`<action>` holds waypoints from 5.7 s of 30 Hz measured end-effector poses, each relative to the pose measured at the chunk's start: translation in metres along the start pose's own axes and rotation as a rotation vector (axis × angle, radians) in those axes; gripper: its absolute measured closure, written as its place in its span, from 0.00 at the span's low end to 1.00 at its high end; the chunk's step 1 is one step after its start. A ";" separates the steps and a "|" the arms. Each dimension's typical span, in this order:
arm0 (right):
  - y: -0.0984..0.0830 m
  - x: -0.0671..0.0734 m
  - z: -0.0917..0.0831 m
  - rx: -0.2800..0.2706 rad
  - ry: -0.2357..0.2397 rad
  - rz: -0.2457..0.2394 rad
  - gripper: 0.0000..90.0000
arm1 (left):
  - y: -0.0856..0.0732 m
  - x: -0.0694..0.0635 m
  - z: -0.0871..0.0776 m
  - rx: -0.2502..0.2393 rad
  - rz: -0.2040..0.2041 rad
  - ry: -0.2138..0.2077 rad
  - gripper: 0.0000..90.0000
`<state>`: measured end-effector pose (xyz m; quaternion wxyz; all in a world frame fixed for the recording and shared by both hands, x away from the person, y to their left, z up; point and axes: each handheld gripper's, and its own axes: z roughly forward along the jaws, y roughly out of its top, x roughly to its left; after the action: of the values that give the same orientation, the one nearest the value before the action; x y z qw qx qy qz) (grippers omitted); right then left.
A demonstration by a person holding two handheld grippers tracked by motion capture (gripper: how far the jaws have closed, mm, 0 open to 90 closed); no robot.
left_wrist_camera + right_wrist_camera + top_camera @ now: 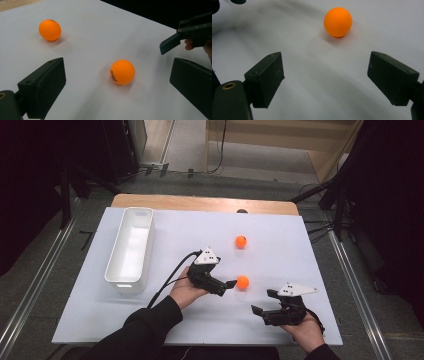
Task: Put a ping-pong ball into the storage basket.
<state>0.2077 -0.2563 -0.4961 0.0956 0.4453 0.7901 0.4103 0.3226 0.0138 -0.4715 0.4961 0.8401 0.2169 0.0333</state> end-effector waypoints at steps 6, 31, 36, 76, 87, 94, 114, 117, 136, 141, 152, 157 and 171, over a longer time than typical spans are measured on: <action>0.000 0.000 0.000 0.002 -0.001 -0.009 0.14 | 0.005 -0.003 0.007 0.000 0.009 -0.010 0.01; -0.001 0.002 0.001 0.019 0.010 -0.011 0.14 | 0.013 -0.004 0.032 0.006 0.031 -0.001 0.01; -0.001 0.002 0.001 0.019 0.009 -0.011 0.14 | 0.015 -0.006 0.038 0.011 0.036 -0.007 0.01; -0.002 0.002 0.001 0.030 0.016 -0.016 0.14 | 0.002 -0.009 0.057 0.019 0.044 -0.003 0.01; -0.002 0.002 0.000 0.028 0.019 -0.015 0.14 | -0.012 -0.009 0.065 0.052 0.042 -0.007 0.01; -0.002 0.002 0.001 0.031 0.022 -0.015 0.14 | -0.012 -0.009 0.065 0.060 0.047 -0.001 0.01; -0.003 0.003 0.000 0.034 0.025 -0.020 0.14 | -0.011 -0.019 0.077 0.181 0.123 0.084 0.15; -0.003 0.003 0.001 0.035 0.024 -0.018 0.14 | -0.011 -0.019 0.078 0.199 0.132 0.083 0.16; -0.003 0.002 0.001 0.034 0.023 -0.018 0.14 | -0.010 -0.020 0.081 0.249 0.139 0.112 0.27; -0.003 0.002 0.001 0.035 0.022 -0.019 0.14 | -0.011 -0.021 0.081 0.241 0.140 0.104 0.32; -0.004 0.002 0.000 0.037 0.019 -0.026 0.14 | -0.012 -0.021 0.078 0.224 0.134 0.104 0.47; -0.004 0.002 0.001 0.037 0.018 -0.028 0.14 | -0.012 -0.021 0.076 0.222 0.140 0.097 0.56; -0.004 0.003 0.001 0.042 0.022 -0.026 0.14 | -0.012 -0.021 0.075 0.215 0.140 0.089 0.56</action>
<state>0.2045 -0.2547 -0.4990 0.0828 0.4323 0.8053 0.3971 0.3196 -0.0510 -0.5165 0.3896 0.8992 0.1817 0.0819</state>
